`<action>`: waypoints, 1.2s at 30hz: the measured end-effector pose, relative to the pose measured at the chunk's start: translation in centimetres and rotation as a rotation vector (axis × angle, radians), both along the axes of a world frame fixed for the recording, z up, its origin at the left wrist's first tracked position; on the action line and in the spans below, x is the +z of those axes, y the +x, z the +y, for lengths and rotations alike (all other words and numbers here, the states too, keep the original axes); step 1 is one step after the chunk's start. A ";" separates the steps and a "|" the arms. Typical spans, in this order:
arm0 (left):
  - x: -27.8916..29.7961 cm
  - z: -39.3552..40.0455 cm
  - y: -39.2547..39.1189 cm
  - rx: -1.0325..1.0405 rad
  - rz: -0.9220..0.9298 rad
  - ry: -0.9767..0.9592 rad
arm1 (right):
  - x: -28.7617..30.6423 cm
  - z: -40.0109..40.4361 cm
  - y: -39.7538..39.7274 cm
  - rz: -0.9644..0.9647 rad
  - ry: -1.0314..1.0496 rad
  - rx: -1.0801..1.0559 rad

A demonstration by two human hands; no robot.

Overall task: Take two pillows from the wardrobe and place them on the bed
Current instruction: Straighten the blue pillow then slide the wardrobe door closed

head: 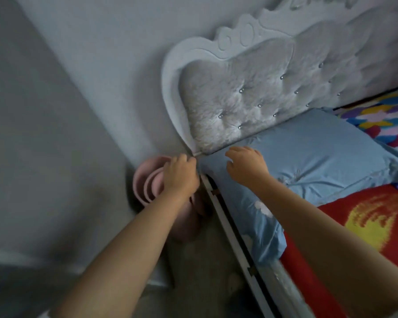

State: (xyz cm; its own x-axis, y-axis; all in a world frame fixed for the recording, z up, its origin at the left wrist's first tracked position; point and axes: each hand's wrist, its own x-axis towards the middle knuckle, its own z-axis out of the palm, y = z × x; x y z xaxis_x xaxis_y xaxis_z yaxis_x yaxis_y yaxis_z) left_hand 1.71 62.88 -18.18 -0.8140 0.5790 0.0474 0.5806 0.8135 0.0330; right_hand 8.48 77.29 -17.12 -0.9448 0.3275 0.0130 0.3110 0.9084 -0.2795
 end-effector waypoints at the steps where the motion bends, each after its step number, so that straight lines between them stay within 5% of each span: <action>1: 0.5 -2.1 1.6 0.019 -0.005 -0.002 | 0.7 -1.9 1.3 0.009 0.005 0.034; 8: 4.7 -15.7 10.2 0.244 -0.008 0.027 | 5.1 -12.8 6.3 0.106 0.008 0.299; 13: 8.2 -24.6 15.8 0.654 0.092 0.201 | 6.9 -21.3 9.0 0.190 0.013 0.537; 19: 10.1 -38.7 21.6 0.916 0.120 0.149 | 8.6 -34.4 12.8 0.265 -0.032 0.831; 27: 14.5 -61.5 26.0 1.185 0.238 0.121 | 12.0 -58.0 11.1 0.393 -0.018 1.113; 36: 21.1 -88.4 24.4 1.239 0.295 0.031 | 18.0 -87.1 5.6 0.506 -0.054 1.149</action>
